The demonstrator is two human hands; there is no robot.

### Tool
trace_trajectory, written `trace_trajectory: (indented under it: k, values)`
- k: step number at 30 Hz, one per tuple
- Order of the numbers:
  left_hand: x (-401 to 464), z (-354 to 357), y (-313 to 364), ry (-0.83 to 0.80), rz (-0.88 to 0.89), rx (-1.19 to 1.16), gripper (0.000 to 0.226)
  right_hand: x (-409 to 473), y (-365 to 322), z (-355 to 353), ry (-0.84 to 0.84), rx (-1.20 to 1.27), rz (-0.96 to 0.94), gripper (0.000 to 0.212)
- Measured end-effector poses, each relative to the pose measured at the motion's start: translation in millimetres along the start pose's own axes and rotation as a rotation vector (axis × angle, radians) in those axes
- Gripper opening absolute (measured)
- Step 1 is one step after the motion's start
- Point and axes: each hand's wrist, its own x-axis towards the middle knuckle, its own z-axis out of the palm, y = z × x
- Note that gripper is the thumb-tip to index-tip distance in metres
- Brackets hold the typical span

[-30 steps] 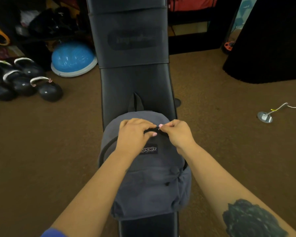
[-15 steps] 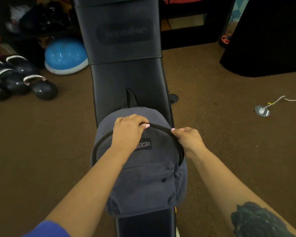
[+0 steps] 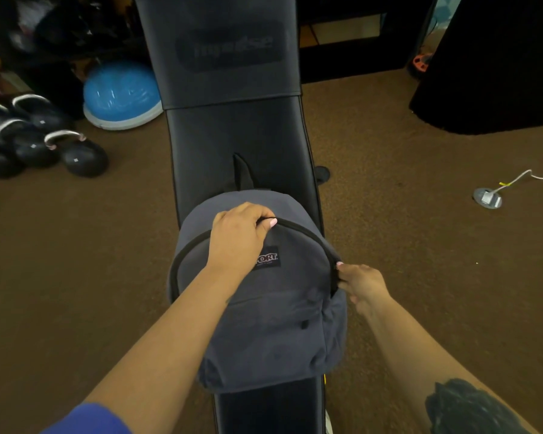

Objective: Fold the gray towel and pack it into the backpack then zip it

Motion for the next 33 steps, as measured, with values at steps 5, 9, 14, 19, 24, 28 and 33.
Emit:
trace_trajectory:
  k: [5, 9, 14, 19, 24, 28, 33]
  values:
    - [0.1, 0.9, 0.1, 0.000, 0.000, -0.006, 0.010, 21.3, 19.0, 3.4, 0.108, -0.063, -0.015, 0.028]
    - [0.6, 1.3, -0.8, -0.004, -0.006, -0.008, 0.011, 40.4, 29.1, 3.9, 0.158, -0.192, 0.023, 0.033]
    - [0.5, 0.7, 0.1, -0.007, -0.018, 0.000, 0.011, 45.4, 34.5, -0.7, 0.152, -0.286, 0.029, 0.026]
    - [0.4, -1.4, 3.0, -0.044, -0.042, 0.003, 0.012, 40.8, 40.7, -0.7, 0.120, -0.459, -0.005, 0.035]
    - [-3.1, -10.1, 2.5, -0.097, -0.061, 0.056, 0.034, 30.1, 30.4, -1.0, 0.122, -0.598, -0.096, 0.039]
    - [-13.9, -27.4, 3.0, -0.105, -0.128, 0.138, 0.051, 3.7, 14.0, -3.6, 0.132, -0.581, -0.248, 0.034]
    - [-28.3, -53.7, 2.7, -0.128, -0.170, 0.273, 0.056, -42.8, -14.1, 3.1, 0.125, -0.807, -0.617, 0.055]
